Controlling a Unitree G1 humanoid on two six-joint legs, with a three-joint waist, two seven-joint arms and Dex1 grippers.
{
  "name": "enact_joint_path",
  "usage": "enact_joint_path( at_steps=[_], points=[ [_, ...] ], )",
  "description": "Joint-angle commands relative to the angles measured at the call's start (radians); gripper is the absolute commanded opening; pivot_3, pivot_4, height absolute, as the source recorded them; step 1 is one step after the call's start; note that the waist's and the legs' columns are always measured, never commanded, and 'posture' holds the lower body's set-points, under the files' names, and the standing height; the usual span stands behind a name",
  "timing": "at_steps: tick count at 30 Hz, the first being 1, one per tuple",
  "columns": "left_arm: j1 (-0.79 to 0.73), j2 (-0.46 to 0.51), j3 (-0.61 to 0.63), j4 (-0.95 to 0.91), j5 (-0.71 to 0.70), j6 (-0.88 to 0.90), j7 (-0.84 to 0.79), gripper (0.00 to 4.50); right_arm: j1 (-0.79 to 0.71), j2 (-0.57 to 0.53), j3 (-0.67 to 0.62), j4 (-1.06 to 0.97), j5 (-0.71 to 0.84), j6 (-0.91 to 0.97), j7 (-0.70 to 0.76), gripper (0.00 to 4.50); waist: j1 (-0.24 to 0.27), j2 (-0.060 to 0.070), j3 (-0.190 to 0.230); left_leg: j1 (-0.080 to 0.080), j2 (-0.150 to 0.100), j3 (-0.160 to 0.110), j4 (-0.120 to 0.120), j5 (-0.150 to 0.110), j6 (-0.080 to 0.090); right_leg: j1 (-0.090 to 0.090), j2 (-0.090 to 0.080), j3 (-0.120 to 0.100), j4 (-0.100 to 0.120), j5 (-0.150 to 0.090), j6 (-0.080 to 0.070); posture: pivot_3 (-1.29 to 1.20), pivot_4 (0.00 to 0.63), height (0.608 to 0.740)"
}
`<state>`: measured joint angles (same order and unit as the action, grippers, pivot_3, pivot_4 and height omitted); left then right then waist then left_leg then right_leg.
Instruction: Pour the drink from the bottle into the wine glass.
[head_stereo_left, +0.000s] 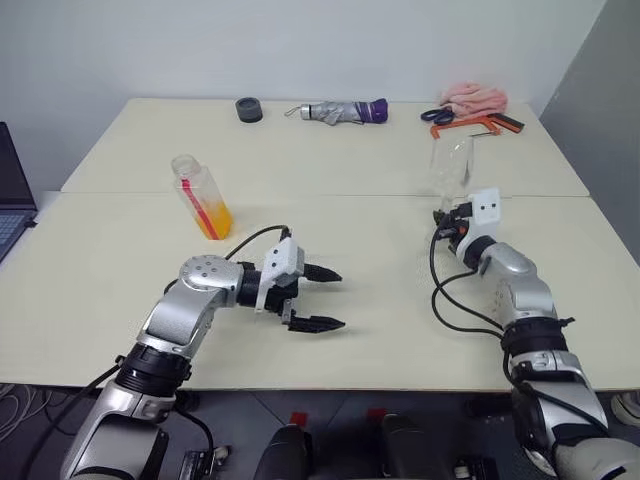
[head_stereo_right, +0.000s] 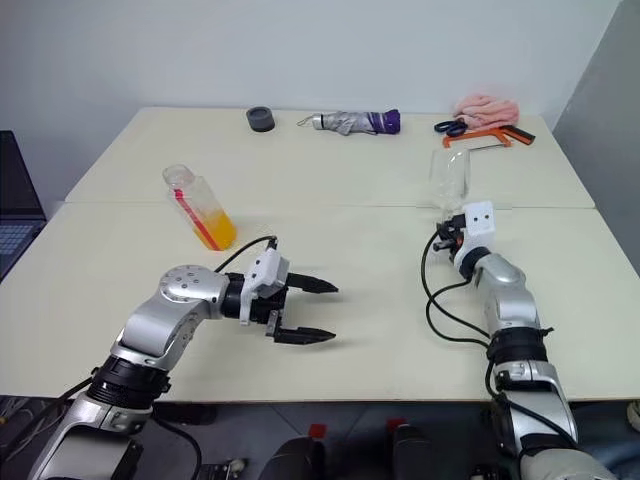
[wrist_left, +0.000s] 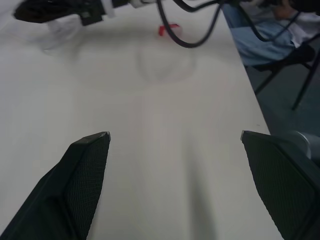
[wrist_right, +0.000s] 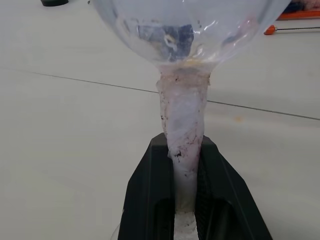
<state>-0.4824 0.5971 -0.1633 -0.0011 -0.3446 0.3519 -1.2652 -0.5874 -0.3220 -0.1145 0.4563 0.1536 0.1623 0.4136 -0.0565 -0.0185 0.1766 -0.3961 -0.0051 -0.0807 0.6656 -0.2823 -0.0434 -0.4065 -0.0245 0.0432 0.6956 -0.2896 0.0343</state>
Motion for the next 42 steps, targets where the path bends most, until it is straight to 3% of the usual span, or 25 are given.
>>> enact_joint_path(
  at_steps=[1, 14, 18, 24, 35, 42],
  points=[
    [0.01, 0.015, 0.059, -0.027, -0.032, 0.024, 0.038, 4.5, 0.078, 0.015, 0.028, -0.035, -0.02, -0.032, 0.006, 0.17, 0.0, 0.0, 0.0, 0.0, 0.0, 0.0, 0.0, 0.0, 0.0, 0.0, 0.0, 0.0, 0.0, 0.0, 0.0, 0.0, 0.15, 0.74],
    [0.101, 0.034, 0.126, -0.143, -0.075, 0.107, 0.148, 4.5, 0.192, 0.069, 0.073, -0.027, -0.069, -0.076, -0.015, 0.17, 0.0, -0.004, -0.006, 0.008, 0.0, 0.001, -0.001, 0.0, 0.0, 0.006, 0.002, 0.001, 0.0, 0.0, 0.0, 0.0, 0.15, 0.74],
    [0.106, 0.035, 0.144, -0.151, -0.083, 0.111, 0.179, 4.5, 0.166, 0.08, 0.068, -0.034, -0.059, -0.141, 0.004, 0.17, 0.0, -0.004, -0.006, 0.019, 0.0, 0.0, -0.004, 0.0, 0.001, 0.018, 0.003, 0.0, -0.005, -0.002, -0.002, 0.0, 0.15, 0.74],
    [0.14, 0.018, 0.218, -0.172, -0.098, 0.119, 0.285, 4.5, 0.063, 0.15, 0.107, -0.05, -0.049, -0.254, 0.046, 0.17, -0.013, -0.002, -0.005, 0.019, 0.002, 0.001, -0.005, 0.0, 0.0, 0.017, 0.004, 0.001, -0.005, -0.002, -0.002, 0.0, 0.15, 0.74],
    [0.226, 0.044, 0.324, -0.287, -0.107, 0.144, 0.427, 4.5, -0.256, 0.295, 0.208, 0.43, -0.122, -0.445, 0.118, 0.17, -0.012, 0.0, -0.002, 0.015, 0.001, 0.0, -0.004, 0.0, 0.0, 0.012, 0.0, 0.001, -0.003, -0.001, -0.002, 0.0, 0.15, 0.74],
    [0.213, 0.05, 0.326, -0.353, -0.112, 0.174, 0.481, 4.5, -0.326, 0.321, 0.196, 0.61, -0.134, -0.51, 0.155, 0.17, -0.009, 0.0, -0.002, 0.015, 0.001, 0.0, -0.005, 0.0, 0.0, 0.012, 0.0, 0.001, -0.004, -0.001, -0.002, 0.0, 0.15, 0.74]
  ],
)
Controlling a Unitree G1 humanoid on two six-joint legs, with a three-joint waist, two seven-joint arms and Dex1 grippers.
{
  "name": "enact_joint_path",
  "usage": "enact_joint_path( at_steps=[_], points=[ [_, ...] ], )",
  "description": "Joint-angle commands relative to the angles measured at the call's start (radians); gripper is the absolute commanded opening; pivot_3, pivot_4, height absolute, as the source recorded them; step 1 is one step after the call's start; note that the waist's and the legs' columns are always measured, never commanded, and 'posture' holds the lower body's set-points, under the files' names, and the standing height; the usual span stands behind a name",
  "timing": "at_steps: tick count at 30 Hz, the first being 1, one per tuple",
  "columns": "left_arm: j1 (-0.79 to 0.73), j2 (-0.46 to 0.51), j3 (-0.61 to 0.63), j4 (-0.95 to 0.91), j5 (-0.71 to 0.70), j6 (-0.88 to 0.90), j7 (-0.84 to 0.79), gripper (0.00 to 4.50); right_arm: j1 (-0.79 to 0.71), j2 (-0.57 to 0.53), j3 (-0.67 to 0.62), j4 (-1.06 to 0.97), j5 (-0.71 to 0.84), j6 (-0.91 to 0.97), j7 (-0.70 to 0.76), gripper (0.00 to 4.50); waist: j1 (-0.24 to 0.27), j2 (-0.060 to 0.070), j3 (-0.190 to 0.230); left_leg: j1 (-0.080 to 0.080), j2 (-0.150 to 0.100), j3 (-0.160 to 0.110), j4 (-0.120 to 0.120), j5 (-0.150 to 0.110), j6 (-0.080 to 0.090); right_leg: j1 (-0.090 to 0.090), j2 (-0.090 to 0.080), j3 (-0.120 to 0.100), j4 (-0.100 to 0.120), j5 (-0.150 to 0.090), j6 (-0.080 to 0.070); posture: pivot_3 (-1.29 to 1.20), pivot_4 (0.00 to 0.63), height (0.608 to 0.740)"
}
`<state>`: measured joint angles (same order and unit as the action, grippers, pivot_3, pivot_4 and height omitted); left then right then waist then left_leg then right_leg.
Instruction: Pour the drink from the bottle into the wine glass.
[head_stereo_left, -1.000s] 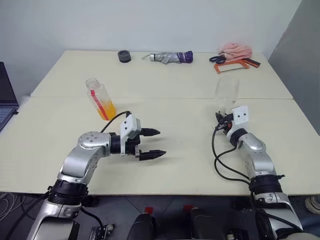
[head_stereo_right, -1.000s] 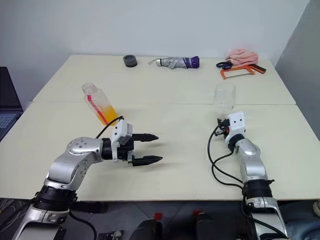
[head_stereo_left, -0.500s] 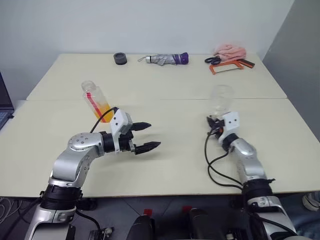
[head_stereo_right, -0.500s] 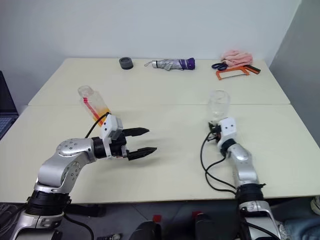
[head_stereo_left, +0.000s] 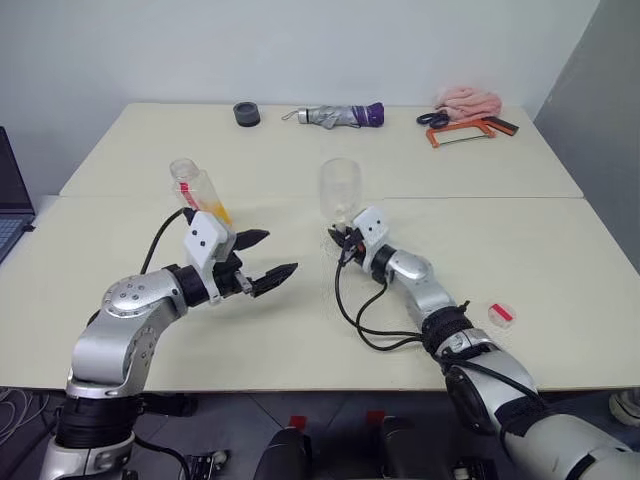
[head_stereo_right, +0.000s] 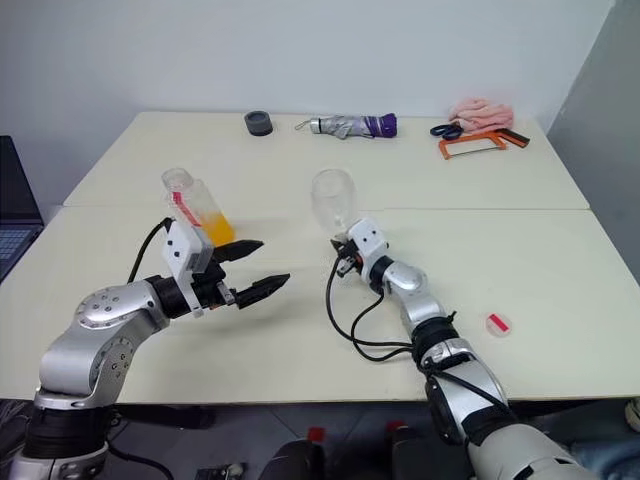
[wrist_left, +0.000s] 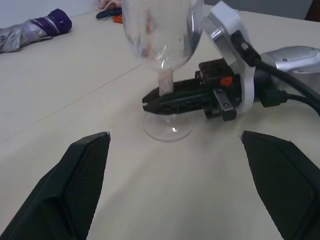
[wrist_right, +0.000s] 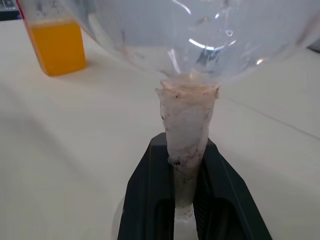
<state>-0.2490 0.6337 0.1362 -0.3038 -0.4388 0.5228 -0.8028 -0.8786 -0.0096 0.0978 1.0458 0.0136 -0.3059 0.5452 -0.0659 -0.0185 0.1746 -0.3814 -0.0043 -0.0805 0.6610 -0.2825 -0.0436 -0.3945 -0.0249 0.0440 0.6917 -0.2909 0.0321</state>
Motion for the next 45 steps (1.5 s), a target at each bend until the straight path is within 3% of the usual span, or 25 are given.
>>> enact_joint_path(
  at_steps=[1, 5, 13, 26, 31, 39, 45],
  points=[
    [-0.023, 0.013, 0.029, -0.054, -0.017, 0.001, 0.025, 4.5, -0.037, 0.01, -0.021, 0.03, 0.011, -0.045, 0.031, 0.52, 0.0, 0.0, 0.0, 0.0, 0.0, 0.0, 0.0, 0.0, 0.0, 0.0, 0.0, 0.0, 0.0, 0.0, 0.0, 0.0, 0.15, 0.74],
    [-0.032, 0.014, 0.027, -0.051, -0.013, -0.015, 0.036, 4.5, -0.038, 0.011, -0.03, 0.048, 0.012, -0.058, 0.046, 1.65, 0.0, 0.0, 0.0, 0.0, 0.001, 0.0, 0.0, 0.0, 0.0, 0.0, 0.001, 0.0, 0.0, 0.0, 0.0, 0.0, 0.15, 0.74],
    [-0.039, -0.025, 0.051, -0.014, -0.04, -0.059, 0.046, 4.5, -0.019, 0.012, -0.033, 0.032, 0.009, -0.062, 0.075, 4.48, 0.0, 0.0, 0.0, 0.0, 0.001, 0.0, 0.0, 0.0, 0.0, 0.0, 0.001, 0.0, 0.0, 0.0, 0.0, 0.0, 0.15, 0.74],
    [0.019, -0.046, 0.073, 0.023, -0.026, -0.144, 0.077, 4.5, 0.124, -0.073, -0.007, -0.14, -0.019, -0.056, 0.105, 4.48, 0.005, 0.0, 0.0, 0.0, 0.001, 0.0, 0.0, 0.0, 0.0, 0.0, 0.001, 0.0, 0.0, 0.0, 0.0, 0.0, 0.15, 0.74],
    [0.078, -0.077, 0.09, 0.046, 0.0, -0.191, 0.123, 4.5, 0.265, -0.166, 0.01, -0.383, -0.011, 0.002, 0.148, 4.48, 0.01, 0.0, 0.0, 0.0, 0.001, 0.0, 0.0, 0.0, 0.0, 0.0, 0.0, 0.0, -0.001, 0.0, 0.0, 0.0, 0.15, 0.74],
    [0.168, -0.155, 0.146, 0.191, 0.085, -0.345, 0.246, 4.5, 0.524, -0.292, 0.004, -0.933, 0.122, 0.267, 0.253, 4.48, 0.013, 0.0, 0.0, 0.0, 0.002, 0.0, 0.0, 0.0, 0.0, 0.0, 0.0, 0.0, -0.002, 0.0, 0.0, 0.0, 0.15, 0.74],
    [0.135, -0.209, 0.189, 0.339, 0.144, -0.451, 0.377, 4.5, 0.645, -0.36, 0.055, -1.299, 0.219, 0.462, 0.295, 4.48, 0.022, 0.0, 0.0, 0.0, 0.002, -0.003, 0.0, 0.0, 0.0, 0.004, 0.001, -0.003, -0.004, 0.0, 0.0, 0.0, 0.15, 0.74]
  ],
)
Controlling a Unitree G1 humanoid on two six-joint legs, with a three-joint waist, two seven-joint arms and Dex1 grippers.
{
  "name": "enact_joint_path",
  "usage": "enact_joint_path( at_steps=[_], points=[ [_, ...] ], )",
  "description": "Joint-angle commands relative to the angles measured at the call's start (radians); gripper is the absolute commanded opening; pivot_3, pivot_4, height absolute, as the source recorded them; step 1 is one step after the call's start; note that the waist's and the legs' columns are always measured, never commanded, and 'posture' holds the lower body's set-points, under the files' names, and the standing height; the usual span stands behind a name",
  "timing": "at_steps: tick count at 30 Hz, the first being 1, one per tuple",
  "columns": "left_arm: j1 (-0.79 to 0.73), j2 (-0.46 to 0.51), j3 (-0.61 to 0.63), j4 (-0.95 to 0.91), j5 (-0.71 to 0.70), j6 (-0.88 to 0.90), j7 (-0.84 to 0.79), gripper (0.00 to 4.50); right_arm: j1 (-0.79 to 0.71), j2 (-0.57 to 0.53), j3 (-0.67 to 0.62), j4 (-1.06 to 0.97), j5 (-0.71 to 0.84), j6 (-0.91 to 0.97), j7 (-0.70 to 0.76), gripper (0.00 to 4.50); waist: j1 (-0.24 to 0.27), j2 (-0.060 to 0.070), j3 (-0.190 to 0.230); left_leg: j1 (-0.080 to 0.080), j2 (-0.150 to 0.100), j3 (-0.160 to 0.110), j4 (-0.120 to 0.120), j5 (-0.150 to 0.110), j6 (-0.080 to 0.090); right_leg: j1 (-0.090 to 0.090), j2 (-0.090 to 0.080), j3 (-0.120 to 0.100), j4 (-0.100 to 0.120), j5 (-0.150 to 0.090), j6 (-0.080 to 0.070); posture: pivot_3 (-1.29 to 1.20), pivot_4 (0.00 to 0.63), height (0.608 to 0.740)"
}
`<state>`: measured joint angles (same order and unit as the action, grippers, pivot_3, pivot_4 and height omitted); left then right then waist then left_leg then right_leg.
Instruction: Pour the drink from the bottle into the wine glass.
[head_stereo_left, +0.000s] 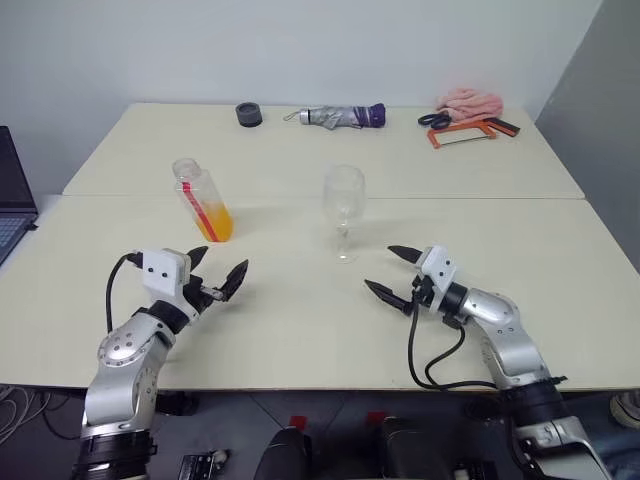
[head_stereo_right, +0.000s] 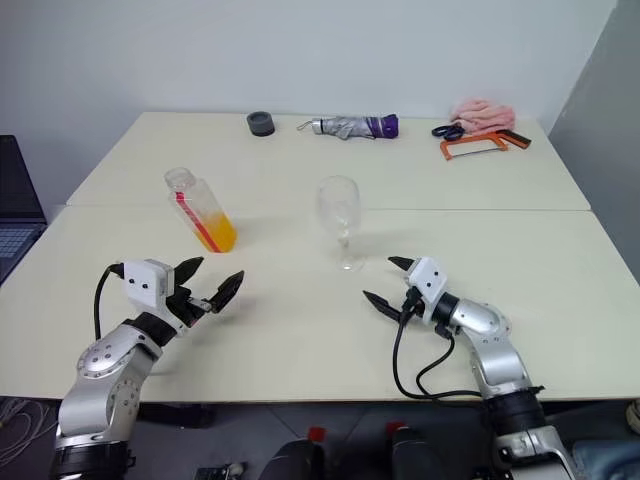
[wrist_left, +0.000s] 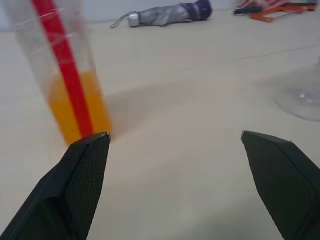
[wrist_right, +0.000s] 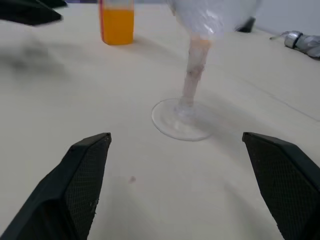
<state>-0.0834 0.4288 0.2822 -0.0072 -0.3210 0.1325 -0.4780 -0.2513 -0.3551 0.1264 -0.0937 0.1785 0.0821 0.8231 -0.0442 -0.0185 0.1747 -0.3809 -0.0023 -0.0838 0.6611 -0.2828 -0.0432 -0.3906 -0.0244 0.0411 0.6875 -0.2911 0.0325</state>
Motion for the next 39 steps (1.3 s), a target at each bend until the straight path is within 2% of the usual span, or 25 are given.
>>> enact_joint_path(
  at_steps=[1, 14, 39],
  points=[
    [-0.041, -0.006, 0.044, 0.061, 0.03, -0.071, 0.062, 4.5, 0.023, -0.02, 0.034, -0.19, 0.058, 0.093, 0.015, 4.48, 0.001, 0.0, 0.0, 0.0, 0.0, 0.0, 0.0, 0.0, 0.0, 0.0, 0.0, 0.0, -0.001, 0.0, 0.0, 0.0, 0.15, 0.74],
    [-0.194, 0.012, 0.026, 0.191, 0.075, -0.095, 0.131, 4.5, -0.009, -0.041, 0.079, -0.304, 0.09, 0.223, 0.002, 4.48, 0.013, -0.001, 0.0, -0.001, -0.001, -0.001, 0.0, 0.0, 0.0, 0.002, 0.0, -0.002, -0.006, 0.001, 0.002, 0.0, 0.15, 0.74],
    [-0.471, 0.084, -0.013, 0.47, 0.101, -0.107, 0.05, 4.5, -0.064, -0.041, 0.096, -0.327, 0.094, 0.253, -0.021, 4.48, 0.013, -0.001, 0.0, -0.001, -0.003, -0.001, 0.0, 0.0, 0.0, 0.001, 0.0, -0.002, -0.006, 0.001, 0.002, 0.0, 0.15, 0.74]
  ],
)
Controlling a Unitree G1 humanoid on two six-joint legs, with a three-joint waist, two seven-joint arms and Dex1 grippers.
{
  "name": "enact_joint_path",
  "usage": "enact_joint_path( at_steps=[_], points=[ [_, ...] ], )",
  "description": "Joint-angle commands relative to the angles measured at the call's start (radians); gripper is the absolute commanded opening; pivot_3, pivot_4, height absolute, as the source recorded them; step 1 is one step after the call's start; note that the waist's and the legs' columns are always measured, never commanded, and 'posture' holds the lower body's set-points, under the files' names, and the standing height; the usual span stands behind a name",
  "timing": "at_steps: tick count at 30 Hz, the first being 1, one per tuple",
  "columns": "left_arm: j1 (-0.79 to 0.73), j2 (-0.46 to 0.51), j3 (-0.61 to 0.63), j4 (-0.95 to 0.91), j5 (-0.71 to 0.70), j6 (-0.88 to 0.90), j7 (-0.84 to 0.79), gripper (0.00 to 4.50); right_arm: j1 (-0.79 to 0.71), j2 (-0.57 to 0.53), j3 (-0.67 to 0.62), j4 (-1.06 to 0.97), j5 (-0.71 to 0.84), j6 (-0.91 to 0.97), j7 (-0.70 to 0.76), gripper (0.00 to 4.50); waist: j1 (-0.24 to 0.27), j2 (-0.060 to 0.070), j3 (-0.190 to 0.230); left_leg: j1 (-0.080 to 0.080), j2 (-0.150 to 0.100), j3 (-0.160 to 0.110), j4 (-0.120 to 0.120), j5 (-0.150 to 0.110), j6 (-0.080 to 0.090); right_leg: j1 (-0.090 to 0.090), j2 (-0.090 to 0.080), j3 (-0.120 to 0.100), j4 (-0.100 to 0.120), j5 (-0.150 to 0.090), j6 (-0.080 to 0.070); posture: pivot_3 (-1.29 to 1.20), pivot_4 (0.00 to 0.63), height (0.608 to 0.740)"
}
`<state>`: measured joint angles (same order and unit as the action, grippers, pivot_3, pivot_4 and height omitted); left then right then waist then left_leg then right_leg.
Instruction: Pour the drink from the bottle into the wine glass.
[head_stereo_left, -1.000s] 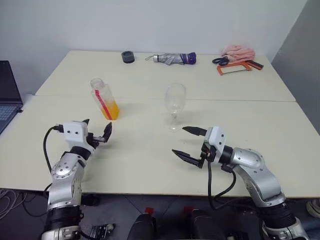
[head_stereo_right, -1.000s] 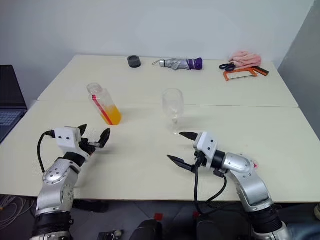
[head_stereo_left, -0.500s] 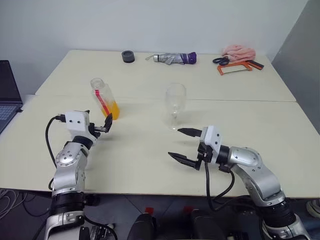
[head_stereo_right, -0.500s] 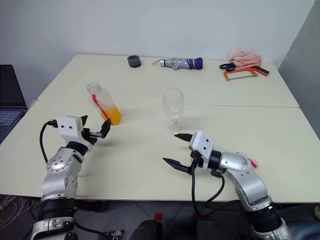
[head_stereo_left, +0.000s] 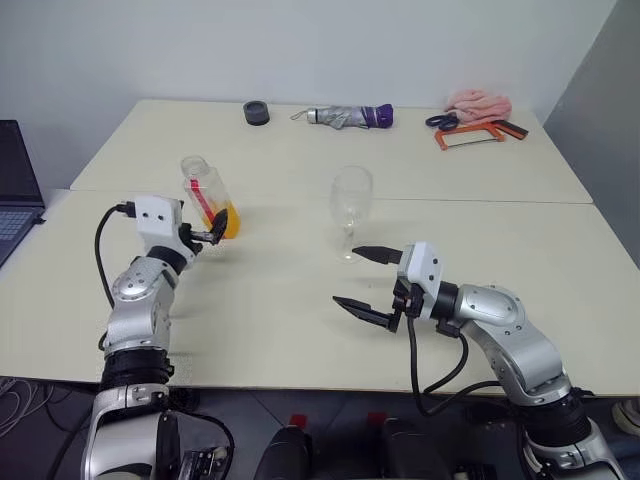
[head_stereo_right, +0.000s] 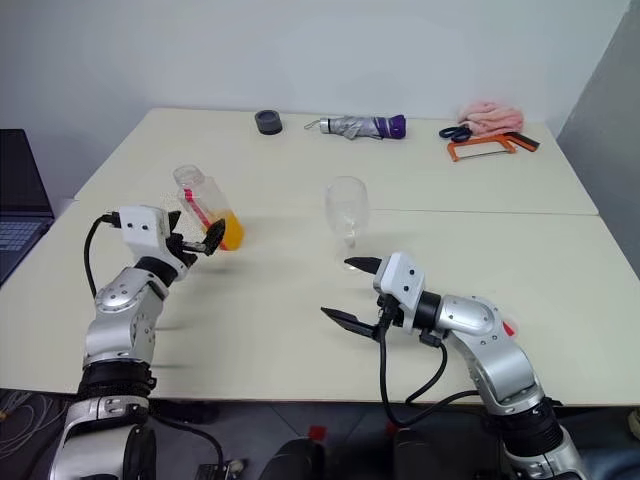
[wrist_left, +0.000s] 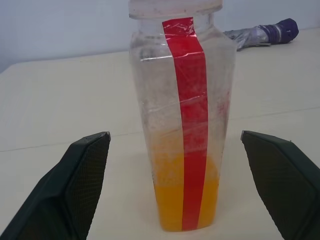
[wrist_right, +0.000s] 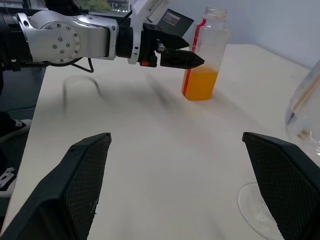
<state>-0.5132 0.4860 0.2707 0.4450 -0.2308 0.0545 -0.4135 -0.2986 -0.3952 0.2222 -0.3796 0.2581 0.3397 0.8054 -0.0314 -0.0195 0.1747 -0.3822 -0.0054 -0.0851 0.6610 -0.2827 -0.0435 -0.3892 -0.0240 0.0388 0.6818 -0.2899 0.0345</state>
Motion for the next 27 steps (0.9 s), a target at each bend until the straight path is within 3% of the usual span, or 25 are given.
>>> enact_joint_path(
  at_steps=[1, 7, 10, 17, 22, 27],
  points=[
    [-0.049, 0.028, -0.002, 0.028, 0.012, -0.032, -0.019, 4.5, -0.017, 0.0, 0.001, -0.04, 0.014, -0.005, -0.004, 4.48, 0.0, 0.0, 0.0, 0.0, 0.0, 0.0, 0.0, 0.0, 0.0, 0.0, 0.0, 0.0, 0.0, 0.0, 0.0, 0.0, 0.15, 0.74],
    [-0.102, 0.035, -0.001, 0.098, 0.009, -0.045, -0.05, 4.5, -0.02, 0.003, 0.002, -0.036, 0.012, -0.007, -0.007, 4.48, 0.0, 0.0, 0.0, 0.0, 0.0, 0.0, 0.0, 0.0, 0.0, 0.0, 0.0, 0.0, 0.0, 0.0, 0.0, 0.0, 0.15, 0.74],
    [-0.128, 0.036, -0.001, 0.137, 0.005, -0.047, -0.066, 3.87, -0.026, 0.008, 0.003, -0.034, 0.012, -0.012, -0.007, 4.5, 0.0, 0.0, 0.0, 0.0, 0.0, 0.0, 0.0, 0.0, 0.0, 0.0, 0.0, 0.0, 0.0, 0.0, 0.0, 0.0, 0.15, 0.74],
    [-0.162, 0.029, 0.0, 0.189, -0.005, -0.028, -0.101, 1.77, -0.038, 0.025, -0.005, -0.034, 0.02, -0.022, -0.012, 4.5, -0.001, 0.0, 0.0, 0.0, -0.001, 0.0, 0.0, 0.0, 0.0, 0.0, 0.0, 0.0, 0.0, 0.0, 0.0, 0.0, 0.15, 0.74],
    [-0.163, 0.022, 0.002, 0.187, -0.009, -0.034, -0.106, 1.66, -0.035, 0.027, -0.007, -0.042, 0.018, -0.02, -0.02, 4.5, 0.0, 0.0, 0.0, 0.0, 0.0, 0.0, 0.0, 0.0, 0.0, 0.0, 0.0, 0.0, 0.0, 0.0, 0.0, 0.0, 0.15, 0.74],
    [-0.159, 0.02, -0.075, 0.037, 0.049, -0.074, -0.117, 1.66, -0.03, 0.017, -0.048, -0.09, 0.047, 0.02, -0.048, 4.5, 0.0, -0.001, 0.001, -0.001, 0.0, -0.001, 0.0, 0.0, 0.0, -0.001, 0.0, 0.0, 0.0, 0.0, 0.0, 0.0, 0.15, 0.74]
  ],
)
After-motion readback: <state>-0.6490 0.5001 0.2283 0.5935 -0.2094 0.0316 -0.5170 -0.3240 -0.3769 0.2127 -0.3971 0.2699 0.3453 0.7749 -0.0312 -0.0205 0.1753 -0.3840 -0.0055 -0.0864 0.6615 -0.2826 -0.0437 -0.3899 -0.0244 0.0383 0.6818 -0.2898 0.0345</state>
